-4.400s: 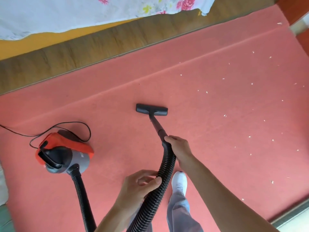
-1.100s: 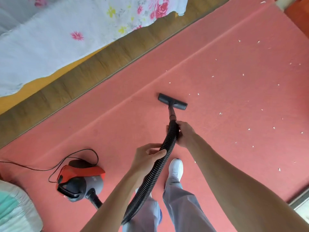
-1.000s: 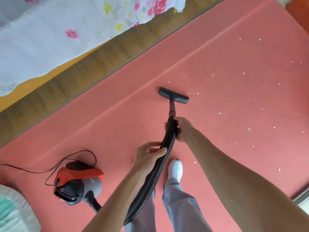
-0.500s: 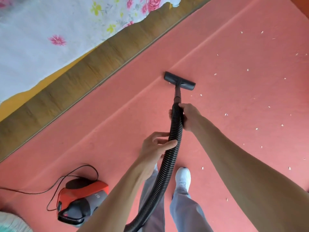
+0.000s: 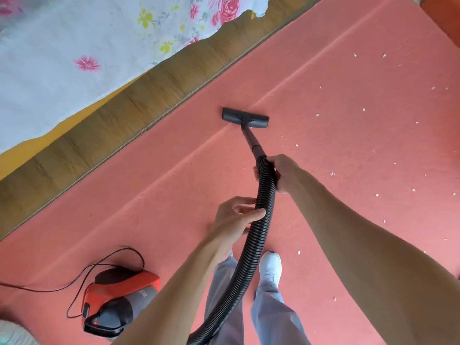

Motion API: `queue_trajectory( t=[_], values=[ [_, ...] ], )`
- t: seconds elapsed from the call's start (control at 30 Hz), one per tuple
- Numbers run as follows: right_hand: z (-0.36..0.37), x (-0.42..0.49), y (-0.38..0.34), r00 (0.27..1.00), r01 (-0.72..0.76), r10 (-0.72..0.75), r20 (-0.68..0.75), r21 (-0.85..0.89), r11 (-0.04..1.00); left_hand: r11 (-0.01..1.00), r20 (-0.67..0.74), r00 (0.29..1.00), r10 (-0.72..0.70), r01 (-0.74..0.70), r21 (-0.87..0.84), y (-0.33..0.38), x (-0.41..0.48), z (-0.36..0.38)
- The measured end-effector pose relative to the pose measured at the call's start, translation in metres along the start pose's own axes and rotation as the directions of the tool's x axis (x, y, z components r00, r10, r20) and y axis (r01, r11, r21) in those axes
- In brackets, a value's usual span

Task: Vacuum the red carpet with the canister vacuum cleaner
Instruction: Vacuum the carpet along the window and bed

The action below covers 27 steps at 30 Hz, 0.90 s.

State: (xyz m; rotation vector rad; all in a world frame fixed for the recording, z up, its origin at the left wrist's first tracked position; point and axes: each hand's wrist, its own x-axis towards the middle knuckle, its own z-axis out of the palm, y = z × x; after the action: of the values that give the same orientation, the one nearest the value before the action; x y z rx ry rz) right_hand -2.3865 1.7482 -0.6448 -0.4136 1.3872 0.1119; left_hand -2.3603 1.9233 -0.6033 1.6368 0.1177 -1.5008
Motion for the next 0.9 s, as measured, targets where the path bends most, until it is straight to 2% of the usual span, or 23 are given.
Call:
queue_trajectory(
  t=[0.13, 0.27, 0.37, 0.57, 0.7, 0.9],
  values=[
    [-0.008, -0.001, 0.001, 1.000, -0.007, 0.007, 0.020, 0.007, 1.000, 1.000, 0.031, 0.999, -0.016, 0.017, -0.011, -0.002, -0.005, 0.004],
    [-0.023, -0.018, 0.016, 1.000, -0.014, 0.013, 0.022, 0.070, 0.997, 0.997, 0.139, 0.990, -0.016, 0.006, 0.073, -0.006, -0.021, -0.010],
    [-0.027, -0.026, 0.026, 1.000, 0.003, -0.001, -0.026, 0.075, 0.997, 0.992, 0.147, 0.989, -0.019, 0.000, 0.128, -0.007, -0.024, -0.013],
    [-0.015, -0.013, -0.006, 0.985, 0.077, -0.096, -0.145, -0.134, 0.988, 1.000, 0.115, 0.993, 0.018, -0.020, 0.015, -0.003, -0.012, 0.014],
    [-0.019, -0.021, -0.020, 0.990, 0.078, -0.097, -0.105, -0.168, 0.983, 0.997, 0.118, 0.992, 0.044, -0.036, -0.066, -0.003, -0.011, 0.034],
    [-0.017, -0.043, -0.027, 0.987, 0.161, -0.160, 0.007, -0.050, 0.986, 0.987, 0.128, 0.984, 0.125, -0.111, -0.113, 0.003, -0.021, 0.027]
  ],
)
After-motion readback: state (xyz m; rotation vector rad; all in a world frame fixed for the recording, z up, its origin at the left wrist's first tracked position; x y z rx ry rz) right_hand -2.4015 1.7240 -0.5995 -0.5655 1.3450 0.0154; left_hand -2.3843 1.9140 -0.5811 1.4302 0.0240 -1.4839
